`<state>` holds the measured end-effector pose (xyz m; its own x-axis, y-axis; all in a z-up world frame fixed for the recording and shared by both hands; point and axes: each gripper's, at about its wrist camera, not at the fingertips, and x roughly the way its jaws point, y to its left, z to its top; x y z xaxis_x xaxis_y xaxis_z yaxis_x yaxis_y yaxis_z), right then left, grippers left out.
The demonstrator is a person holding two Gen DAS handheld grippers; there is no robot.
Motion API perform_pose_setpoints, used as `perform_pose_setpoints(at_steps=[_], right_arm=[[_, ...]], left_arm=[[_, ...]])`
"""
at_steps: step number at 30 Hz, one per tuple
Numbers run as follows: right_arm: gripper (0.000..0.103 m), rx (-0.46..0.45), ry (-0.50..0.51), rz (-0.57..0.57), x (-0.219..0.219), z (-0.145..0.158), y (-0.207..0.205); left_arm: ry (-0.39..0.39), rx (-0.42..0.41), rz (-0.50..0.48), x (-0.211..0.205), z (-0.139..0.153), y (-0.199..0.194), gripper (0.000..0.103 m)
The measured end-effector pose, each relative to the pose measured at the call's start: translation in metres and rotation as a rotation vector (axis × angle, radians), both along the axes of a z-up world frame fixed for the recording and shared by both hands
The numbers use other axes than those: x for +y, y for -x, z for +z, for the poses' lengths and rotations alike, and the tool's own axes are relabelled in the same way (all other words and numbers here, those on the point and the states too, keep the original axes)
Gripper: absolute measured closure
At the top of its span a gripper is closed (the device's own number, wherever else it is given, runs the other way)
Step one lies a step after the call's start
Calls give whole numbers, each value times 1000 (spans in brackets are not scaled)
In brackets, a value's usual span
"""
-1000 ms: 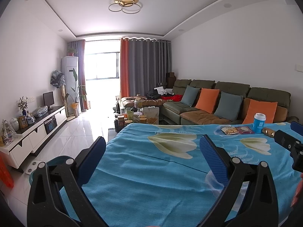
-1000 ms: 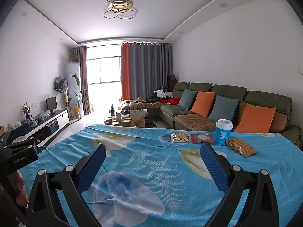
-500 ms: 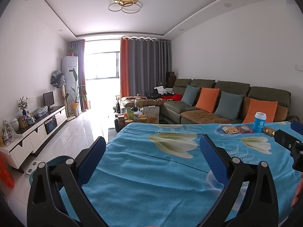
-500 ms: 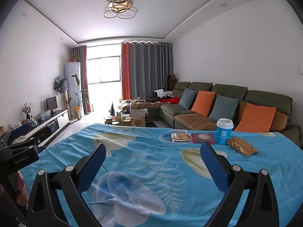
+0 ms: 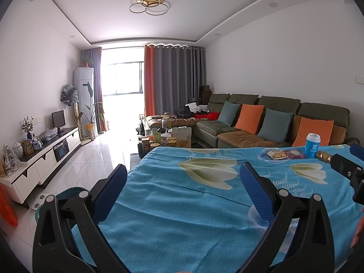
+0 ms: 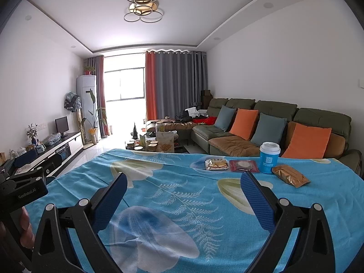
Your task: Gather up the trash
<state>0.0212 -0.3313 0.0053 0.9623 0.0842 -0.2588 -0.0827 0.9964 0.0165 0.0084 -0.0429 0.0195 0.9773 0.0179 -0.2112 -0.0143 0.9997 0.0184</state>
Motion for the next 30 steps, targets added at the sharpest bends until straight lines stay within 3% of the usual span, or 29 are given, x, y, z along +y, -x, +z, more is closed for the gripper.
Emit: perform_pose_setpoints(at_steps=[30], right_arm=[[7,2,-3,0,1,1,0]], left_arm=[[-2,4,-2,4,-7,0,6]])
